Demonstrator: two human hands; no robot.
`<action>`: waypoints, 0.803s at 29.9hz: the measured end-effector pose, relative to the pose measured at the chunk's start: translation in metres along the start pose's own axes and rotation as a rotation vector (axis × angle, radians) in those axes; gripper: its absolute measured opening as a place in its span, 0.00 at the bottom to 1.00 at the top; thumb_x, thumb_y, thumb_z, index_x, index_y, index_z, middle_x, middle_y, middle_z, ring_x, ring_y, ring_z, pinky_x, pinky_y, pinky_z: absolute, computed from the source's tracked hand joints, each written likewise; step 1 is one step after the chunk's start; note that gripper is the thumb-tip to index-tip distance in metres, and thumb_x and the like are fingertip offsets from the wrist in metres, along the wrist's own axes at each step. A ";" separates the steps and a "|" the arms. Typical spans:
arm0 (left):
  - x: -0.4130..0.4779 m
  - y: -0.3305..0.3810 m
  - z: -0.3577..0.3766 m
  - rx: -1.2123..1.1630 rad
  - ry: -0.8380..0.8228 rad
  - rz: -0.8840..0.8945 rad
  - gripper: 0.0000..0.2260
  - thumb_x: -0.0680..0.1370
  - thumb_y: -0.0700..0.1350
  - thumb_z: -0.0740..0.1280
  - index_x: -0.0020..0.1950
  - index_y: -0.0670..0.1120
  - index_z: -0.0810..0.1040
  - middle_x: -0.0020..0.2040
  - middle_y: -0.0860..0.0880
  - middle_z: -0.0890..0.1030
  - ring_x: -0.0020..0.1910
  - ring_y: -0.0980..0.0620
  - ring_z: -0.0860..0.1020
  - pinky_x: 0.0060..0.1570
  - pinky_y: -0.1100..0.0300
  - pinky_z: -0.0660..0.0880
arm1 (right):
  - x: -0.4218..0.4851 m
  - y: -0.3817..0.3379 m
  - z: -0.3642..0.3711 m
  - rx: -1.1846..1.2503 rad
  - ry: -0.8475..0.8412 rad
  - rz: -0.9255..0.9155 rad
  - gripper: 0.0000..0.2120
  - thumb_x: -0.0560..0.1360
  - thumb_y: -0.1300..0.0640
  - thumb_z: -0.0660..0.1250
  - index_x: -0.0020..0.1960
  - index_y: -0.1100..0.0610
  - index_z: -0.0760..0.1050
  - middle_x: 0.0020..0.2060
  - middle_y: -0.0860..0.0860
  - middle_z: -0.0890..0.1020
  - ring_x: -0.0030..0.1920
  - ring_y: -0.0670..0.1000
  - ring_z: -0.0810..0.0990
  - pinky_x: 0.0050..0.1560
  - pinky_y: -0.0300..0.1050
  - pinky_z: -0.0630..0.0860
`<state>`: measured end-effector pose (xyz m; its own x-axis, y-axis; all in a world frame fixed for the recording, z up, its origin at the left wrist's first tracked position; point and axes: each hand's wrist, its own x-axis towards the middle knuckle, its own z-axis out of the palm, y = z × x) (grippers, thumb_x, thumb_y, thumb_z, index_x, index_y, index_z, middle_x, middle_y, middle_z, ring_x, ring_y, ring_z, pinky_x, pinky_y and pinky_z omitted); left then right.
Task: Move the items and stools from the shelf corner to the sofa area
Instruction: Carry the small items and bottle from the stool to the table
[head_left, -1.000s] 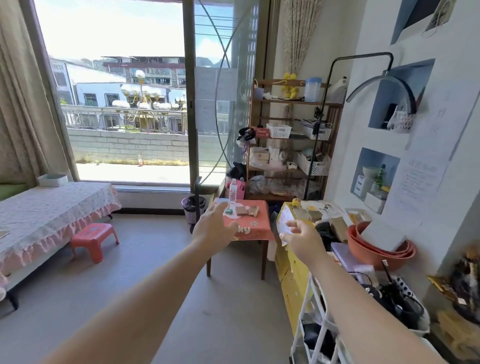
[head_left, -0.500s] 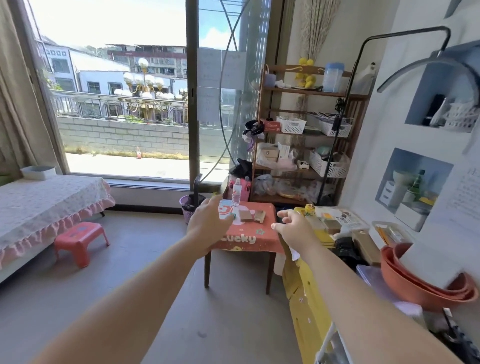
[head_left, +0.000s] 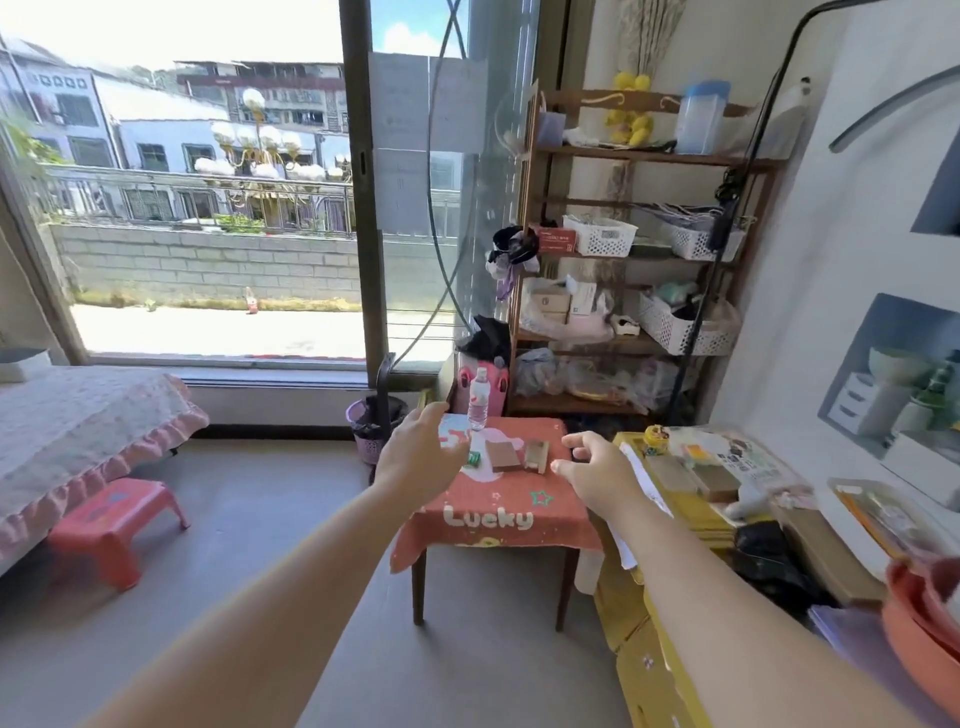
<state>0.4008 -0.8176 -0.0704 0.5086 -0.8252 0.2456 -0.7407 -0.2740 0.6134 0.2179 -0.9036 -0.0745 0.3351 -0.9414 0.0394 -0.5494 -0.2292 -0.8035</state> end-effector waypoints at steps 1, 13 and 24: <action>0.010 -0.003 0.004 0.003 0.001 -0.006 0.26 0.76 0.52 0.65 0.72 0.47 0.65 0.68 0.46 0.72 0.65 0.46 0.72 0.59 0.53 0.71 | 0.010 0.002 0.003 0.003 -0.001 0.002 0.18 0.75 0.57 0.65 0.65 0.55 0.71 0.62 0.55 0.74 0.55 0.51 0.73 0.48 0.42 0.70; 0.186 -0.021 0.064 0.163 -0.090 0.004 0.25 0.77 0.51 0.64 0.73 0.47 0.63 0.68 0.46 0.71 0.65 0.46 0.71 0.58 0.54 0.71 | 0.212 0.018 0.040 0.052 -0.074 0.030 0.20 0.74 0.52 0.66 0.65 0.53 0.71 0.61 0.52 0.74 0.60 0.52 0.73 0.58 0.47 0.72; 0.319 -0.038 0.124 0.160 -0.124 -0.090 0.26 0.77 0.50 0.64 0.73 0.47 0.63 0.69 0.46 0.71 0.66 0.46 0.71 0.60 0.54 0.71 | 0.362 0.032 0.055 0.034 -0.140 0.088 0.19 0.75 0.58 0.65 0.66 0.55 0.71 0.61 0.55 0.74 0.57 0.52 0.73 0.58 0.48 0.73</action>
<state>0.5367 -1.1314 -0.1083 0.5255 -0.8455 0.0949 -0.7597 -0.4162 0.4996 0.3638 -1.2377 -0.1184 0.3915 -0.9133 -0.1127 -0.5559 -0.1372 -0.8198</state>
